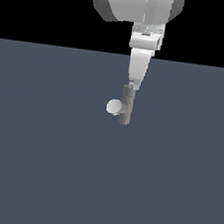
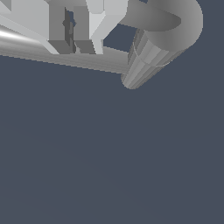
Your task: Turn on the faucet by rotating a designated handle.
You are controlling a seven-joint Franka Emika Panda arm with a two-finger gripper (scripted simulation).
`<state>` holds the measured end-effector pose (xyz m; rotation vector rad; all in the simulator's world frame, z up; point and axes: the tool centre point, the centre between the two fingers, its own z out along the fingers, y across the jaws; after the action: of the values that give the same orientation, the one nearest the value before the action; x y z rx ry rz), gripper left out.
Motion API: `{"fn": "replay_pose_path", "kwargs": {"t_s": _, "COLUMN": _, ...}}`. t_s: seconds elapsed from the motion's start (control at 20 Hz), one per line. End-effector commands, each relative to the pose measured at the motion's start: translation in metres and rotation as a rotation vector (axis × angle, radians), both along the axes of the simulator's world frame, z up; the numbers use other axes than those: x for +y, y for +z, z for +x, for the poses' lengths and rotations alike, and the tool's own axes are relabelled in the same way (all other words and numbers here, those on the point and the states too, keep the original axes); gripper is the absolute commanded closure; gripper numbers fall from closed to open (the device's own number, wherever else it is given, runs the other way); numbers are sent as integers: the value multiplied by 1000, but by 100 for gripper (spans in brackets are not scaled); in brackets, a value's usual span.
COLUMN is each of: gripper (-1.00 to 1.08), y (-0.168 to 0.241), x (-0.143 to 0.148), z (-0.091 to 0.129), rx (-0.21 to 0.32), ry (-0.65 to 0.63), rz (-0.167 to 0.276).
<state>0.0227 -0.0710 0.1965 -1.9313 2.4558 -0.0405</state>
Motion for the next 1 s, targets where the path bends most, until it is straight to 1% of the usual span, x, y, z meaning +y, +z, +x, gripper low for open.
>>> {"fn": "replay_pose_path", "kwargs": {"t_s": 0.0, "gripper": 108, "y": -11, "x": 40, "z": -1, "rx": 22, "ry": 37, "rz": 8}}
{"fn": "replay_pose_path", "kwargs": {"t_s": 0.15, "gripper": 108, "y": -15, "x": 61, "z": -1, "rx": 30, "ry": 40, "rz": 9}}
{"fn": "replay_pose_path", "kwargs": {"t_s": 0.2, "gripper": 108, "y": -15, "x": 61, "z": -1, "rx": 30, "ry": 40, "rz": 9}}
{"fn": "replay_pose_path", "kwargs": {"t_s": 0.25, "gripper": 108, "y": 0, "x": 23, "z": 3, "rx": 1, "ry": -11, "rz": 2}}
{"fn": "replay_pose_path", "kwargs": {"t_s": 0.95, "gripper": 108, "y": -10, "x": 76, "z": 39, "rx": 20, "ry": 23, "rz": 7}}
